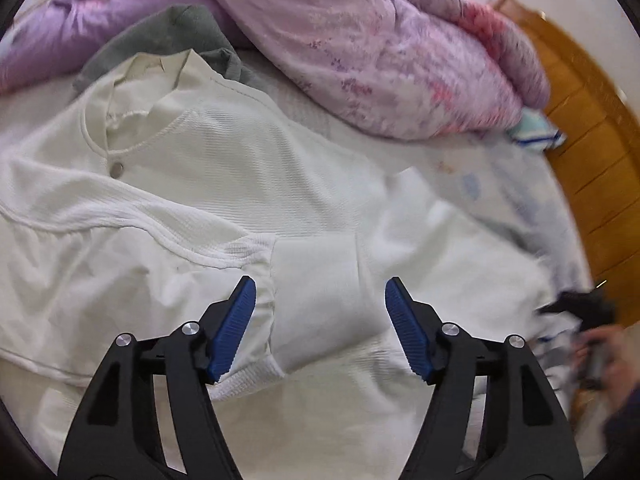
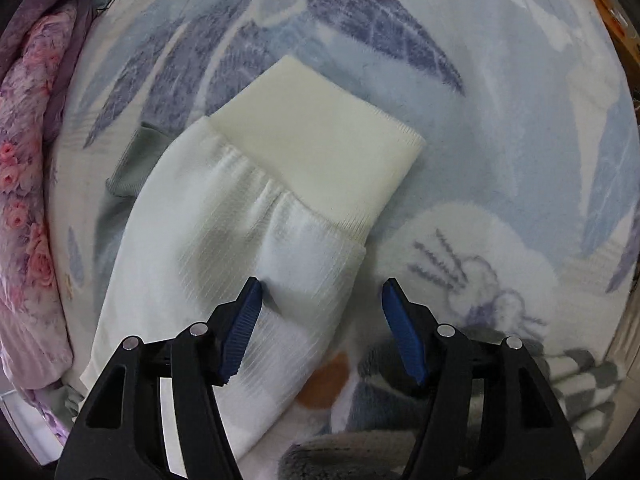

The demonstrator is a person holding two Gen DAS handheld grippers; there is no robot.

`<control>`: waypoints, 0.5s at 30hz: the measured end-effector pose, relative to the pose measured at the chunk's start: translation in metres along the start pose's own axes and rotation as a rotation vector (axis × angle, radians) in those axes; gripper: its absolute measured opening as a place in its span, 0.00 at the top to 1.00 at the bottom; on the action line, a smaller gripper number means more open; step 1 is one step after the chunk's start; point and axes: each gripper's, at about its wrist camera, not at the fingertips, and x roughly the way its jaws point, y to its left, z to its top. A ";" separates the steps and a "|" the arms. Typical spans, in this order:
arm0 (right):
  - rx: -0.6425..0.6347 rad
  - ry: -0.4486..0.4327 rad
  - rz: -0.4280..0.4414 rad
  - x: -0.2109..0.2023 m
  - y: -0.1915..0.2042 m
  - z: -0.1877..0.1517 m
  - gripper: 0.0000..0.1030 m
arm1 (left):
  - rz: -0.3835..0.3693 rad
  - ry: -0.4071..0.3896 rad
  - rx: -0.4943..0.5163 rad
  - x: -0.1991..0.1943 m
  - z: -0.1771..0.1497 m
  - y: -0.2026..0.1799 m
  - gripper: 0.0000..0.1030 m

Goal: Fold large clothes
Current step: 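Grasp a jacket sleeve cuff with the left tool, fold it across the body, release, then grasp the other sleeve cuff with the right tool, fold it across, release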

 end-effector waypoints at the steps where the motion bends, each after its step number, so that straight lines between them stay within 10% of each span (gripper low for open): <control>1: -0.009 -0.031 0.019 -0.002 0.000 0.000 0.48 | -0.047 -0.007 -0.041 -0.006 0.002 0.006 0.34; 6: -0.083 -0.148 0.044 -0.019 -0.001 -0.012 0.87 | 0.032 -0.041 -0.163 -0.026 0.006 0.038 0.33; 10: -0.221 -0.294 0.017 -0.050 0.014 -0.032 0.91 | 0.246 0.008 -0.174 -0.027 0.002 0.069 0.33; 15: -0.388 -0.488 0.075 -0.110 0.060 -0.079 0.91 | 0.313 -0.024 -0.197 -0.054 -0.005 0.103 0.33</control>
